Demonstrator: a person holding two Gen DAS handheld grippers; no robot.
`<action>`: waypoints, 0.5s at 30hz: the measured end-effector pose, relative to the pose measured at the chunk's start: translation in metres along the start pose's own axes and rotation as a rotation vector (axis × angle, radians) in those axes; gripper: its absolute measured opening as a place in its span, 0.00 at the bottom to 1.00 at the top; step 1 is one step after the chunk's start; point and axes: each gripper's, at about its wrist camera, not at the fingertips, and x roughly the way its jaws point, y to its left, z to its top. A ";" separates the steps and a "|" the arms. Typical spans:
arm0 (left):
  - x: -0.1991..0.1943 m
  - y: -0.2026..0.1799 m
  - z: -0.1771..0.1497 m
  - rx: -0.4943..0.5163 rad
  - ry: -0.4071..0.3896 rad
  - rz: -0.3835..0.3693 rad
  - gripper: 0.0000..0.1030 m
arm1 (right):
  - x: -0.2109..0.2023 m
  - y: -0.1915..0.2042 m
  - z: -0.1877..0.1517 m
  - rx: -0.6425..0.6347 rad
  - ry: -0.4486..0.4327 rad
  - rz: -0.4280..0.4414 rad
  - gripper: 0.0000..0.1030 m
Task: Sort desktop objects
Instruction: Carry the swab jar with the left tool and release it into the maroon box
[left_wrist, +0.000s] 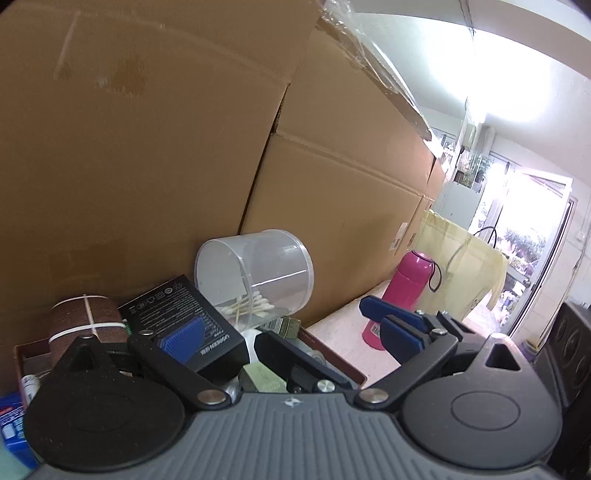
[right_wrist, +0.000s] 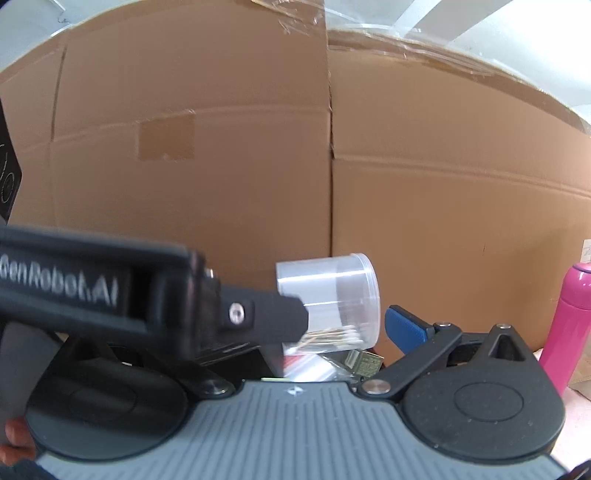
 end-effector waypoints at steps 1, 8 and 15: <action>-0.006 -0.003 -0.002 0.006 -0.004 -0.001 1.00 | -0.008 -0.006 0.000 0.003 -0.004 0.004 0.98; -0.044 -0.011 -0.015 0.007 -0.021 0.013 1.00 | -0.040 0.030 0.004 -0.026 0.024 -0.009 0.99; -0.080 -0.014 -0.048 -0.005 0.028 0.069 1.00 | -0.092 0.078 -0.021 -0.100 0.107 -0.053 0.98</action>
